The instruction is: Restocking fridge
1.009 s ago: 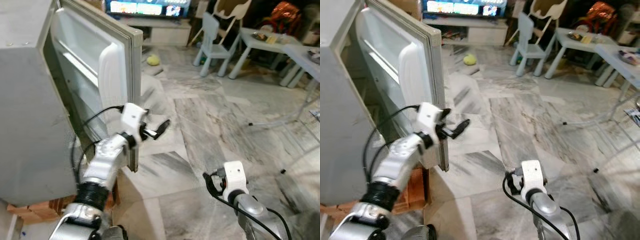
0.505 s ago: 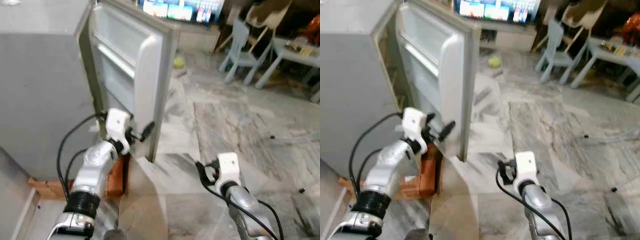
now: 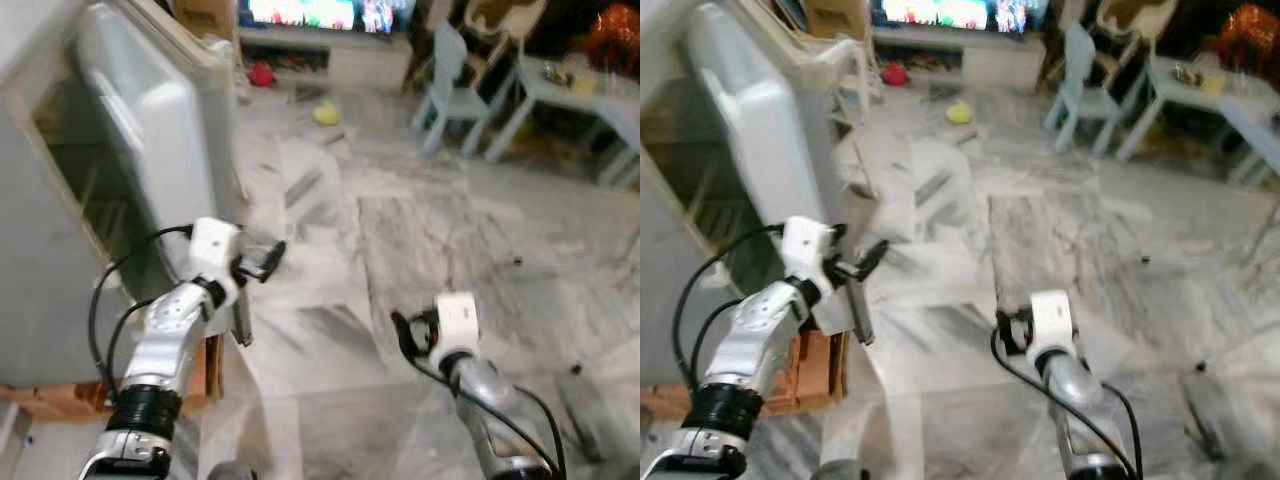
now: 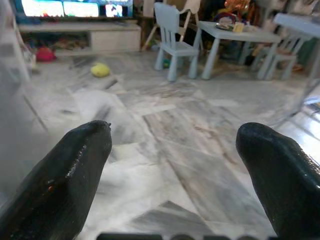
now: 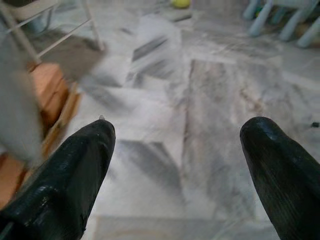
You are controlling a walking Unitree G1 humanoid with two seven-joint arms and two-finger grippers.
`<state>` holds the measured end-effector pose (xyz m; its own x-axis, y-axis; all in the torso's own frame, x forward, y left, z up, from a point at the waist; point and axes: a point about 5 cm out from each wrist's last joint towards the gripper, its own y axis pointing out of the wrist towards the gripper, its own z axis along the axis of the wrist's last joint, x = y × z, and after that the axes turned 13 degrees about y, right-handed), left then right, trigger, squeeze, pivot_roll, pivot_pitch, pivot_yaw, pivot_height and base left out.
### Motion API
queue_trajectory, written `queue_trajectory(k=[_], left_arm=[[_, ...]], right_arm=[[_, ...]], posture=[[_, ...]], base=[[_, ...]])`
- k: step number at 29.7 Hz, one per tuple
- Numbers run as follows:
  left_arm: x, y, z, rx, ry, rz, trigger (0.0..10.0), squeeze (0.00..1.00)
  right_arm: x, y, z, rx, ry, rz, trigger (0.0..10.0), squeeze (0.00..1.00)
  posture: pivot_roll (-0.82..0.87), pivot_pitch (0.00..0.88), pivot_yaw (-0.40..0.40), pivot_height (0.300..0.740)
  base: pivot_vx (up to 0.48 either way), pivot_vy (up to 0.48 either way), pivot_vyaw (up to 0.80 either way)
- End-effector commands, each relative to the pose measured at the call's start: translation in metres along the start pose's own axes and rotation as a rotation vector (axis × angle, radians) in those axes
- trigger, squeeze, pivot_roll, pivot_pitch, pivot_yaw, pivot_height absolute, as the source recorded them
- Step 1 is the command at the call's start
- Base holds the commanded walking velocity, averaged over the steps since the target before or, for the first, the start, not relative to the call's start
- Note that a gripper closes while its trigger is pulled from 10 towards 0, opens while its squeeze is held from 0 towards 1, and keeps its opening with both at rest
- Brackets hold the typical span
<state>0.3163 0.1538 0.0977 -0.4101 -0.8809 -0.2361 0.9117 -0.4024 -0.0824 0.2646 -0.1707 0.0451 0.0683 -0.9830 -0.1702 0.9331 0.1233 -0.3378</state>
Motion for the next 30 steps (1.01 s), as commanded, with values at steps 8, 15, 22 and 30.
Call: queue_trajectory(k=[8,15,22,30], left_arm=[[-0.068,-0.065,-0.009,-0.067,0.097,0.472,10.0,0.00],[-0.076,-0.107,-0.017,-0.128,0.190,0.611,10.0,0.00],[-0.048,-0.104,-0.033,-0.160,0.187,0.554,10.0,0.00],[-0.035,-0.082,-0.029,-0.117,0.185,0.477,10.0,0.00]], right_arm=[[-0.004,0.004,0.034,0.122,0.051,-0.001,10.0,0.00],[-0.006,0.004,0.042,0.165,-0.056,-0.050,10.0,0.00],[-0.004,-0.009,0.037,0.214,0.036,-0.026,10.0,0.00],[-0.011,-0.004,0.042,0.263,-0.002,-0.002,10.0,0.00]], posture=[[0.13,0.028,-0.040,0.740],[0.12,0.038,-0.069,0.740],[0.10,0.010,-0.090,0.740],[0.08,0.000,-0.079,0.740]], base=[[0.000,0.000,0.00],[0.000,0.000,0.00],[0.000,0.000,0.00],[0.000,0.000,0.60]])
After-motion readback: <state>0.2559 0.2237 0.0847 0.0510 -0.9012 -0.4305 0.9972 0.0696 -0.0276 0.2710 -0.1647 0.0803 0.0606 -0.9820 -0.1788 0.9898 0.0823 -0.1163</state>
